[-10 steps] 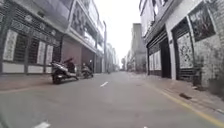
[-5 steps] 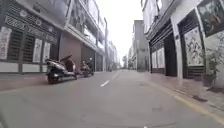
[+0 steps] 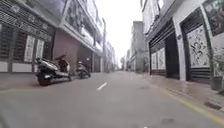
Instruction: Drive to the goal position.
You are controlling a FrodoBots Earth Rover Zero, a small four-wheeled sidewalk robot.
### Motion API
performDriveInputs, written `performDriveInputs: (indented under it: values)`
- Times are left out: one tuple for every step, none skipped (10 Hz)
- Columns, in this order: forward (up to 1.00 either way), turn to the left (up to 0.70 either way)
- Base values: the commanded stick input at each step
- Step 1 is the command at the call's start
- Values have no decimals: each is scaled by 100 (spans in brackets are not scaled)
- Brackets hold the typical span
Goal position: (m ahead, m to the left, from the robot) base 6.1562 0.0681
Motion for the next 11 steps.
performDriveInputs:
  values:
    - [85, 0]
    - [85, 0]
    - [85, 0]
    - [85, 0]
    - [85, 0]
    - [85, 0]
    - [85, 0]
    - [85, 0]
    - [85, 0]
    - [85, 0]
    - [85, 0]
